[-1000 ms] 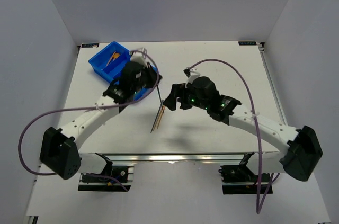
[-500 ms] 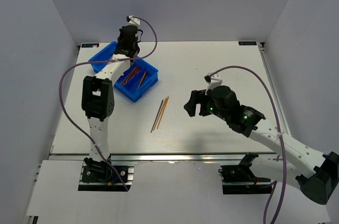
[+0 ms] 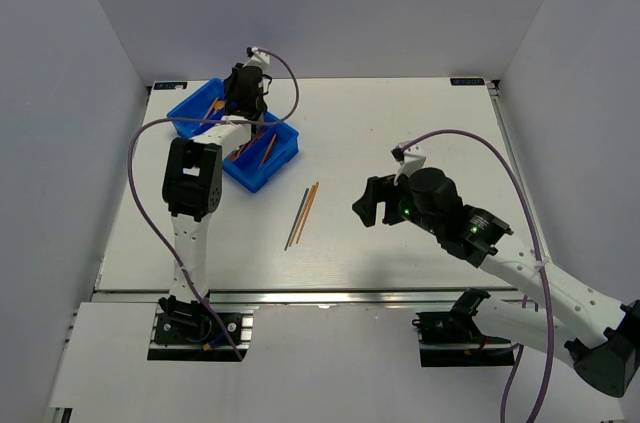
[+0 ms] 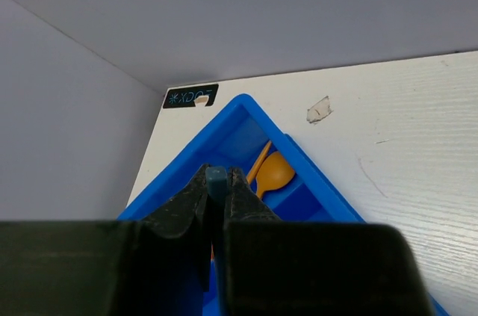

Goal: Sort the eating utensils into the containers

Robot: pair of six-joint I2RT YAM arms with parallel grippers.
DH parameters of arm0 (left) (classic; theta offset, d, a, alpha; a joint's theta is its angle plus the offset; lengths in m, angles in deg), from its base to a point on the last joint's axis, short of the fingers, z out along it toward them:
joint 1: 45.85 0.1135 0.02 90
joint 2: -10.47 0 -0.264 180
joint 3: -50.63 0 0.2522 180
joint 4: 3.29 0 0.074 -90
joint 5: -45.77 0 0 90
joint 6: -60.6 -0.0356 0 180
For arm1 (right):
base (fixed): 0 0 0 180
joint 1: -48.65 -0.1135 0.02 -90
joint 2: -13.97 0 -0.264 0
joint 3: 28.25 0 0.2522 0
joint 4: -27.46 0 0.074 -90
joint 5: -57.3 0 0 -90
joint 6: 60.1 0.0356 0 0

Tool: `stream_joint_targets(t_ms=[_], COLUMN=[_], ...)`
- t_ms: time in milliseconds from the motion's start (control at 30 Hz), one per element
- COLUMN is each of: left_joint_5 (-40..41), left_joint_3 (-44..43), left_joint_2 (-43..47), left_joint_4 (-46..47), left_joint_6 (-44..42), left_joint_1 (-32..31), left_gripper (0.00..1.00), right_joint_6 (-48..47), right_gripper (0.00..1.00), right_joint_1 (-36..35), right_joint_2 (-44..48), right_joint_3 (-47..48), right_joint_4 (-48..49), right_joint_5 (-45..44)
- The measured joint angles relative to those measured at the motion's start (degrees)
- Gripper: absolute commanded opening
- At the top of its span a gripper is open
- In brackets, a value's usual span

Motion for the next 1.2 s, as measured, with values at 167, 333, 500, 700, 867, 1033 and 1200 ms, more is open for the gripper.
stream_joint_targets(t_ms=[167,333,500,700,867,1033,1200], left_joint_5=[0.0,0.5,4.0,6.8,-0.1,-4.2,-6.3], left_joint_3=[4.8,11.0,11.4,0.1,11.3,36.3,53.8], left_joint_2=[0.5,2.4,10.6,28.5,55.5,78.9,82.3], left_joint_4=[3.9,4.3,-1.6,-21.6,-31.4,-32.1,-36.3], left_joint_6=[-0.7,0.9,2.4,17.6,33.7,40.5,43.2], left_joint_1=[0.4,0.5,-0.6,-3.7,-4.1,-3.8,-3.8], left_gripper=[0.65,0.98,0.98,0.98,0.98,0.98,0.98], right_joint_6=[0.0,0.0,0.7,5.7,12.1,15.5,18.3], right_gripper=[0.89,0.89,0.89,0.89,0.72,0.37,0.31], right_joint_1=[0.0,0.0,0.0,-0.6,-2.1,-3.6,-3.9], right_joint_2=[-0.1,-3.5,-15.9,-35.2,-50.3,-59.4,-67.0], right_joint_3=[0.1,0.6,4.3,14.9,30.4,39.0,46.0], right_joint_4=[0.0,1.3,2.6,1.0,-4.0,-6.9,-11.1], right_joint_5=[0.3,0.3,0.2,-6.4,-14.6,-18.0,-19.2])
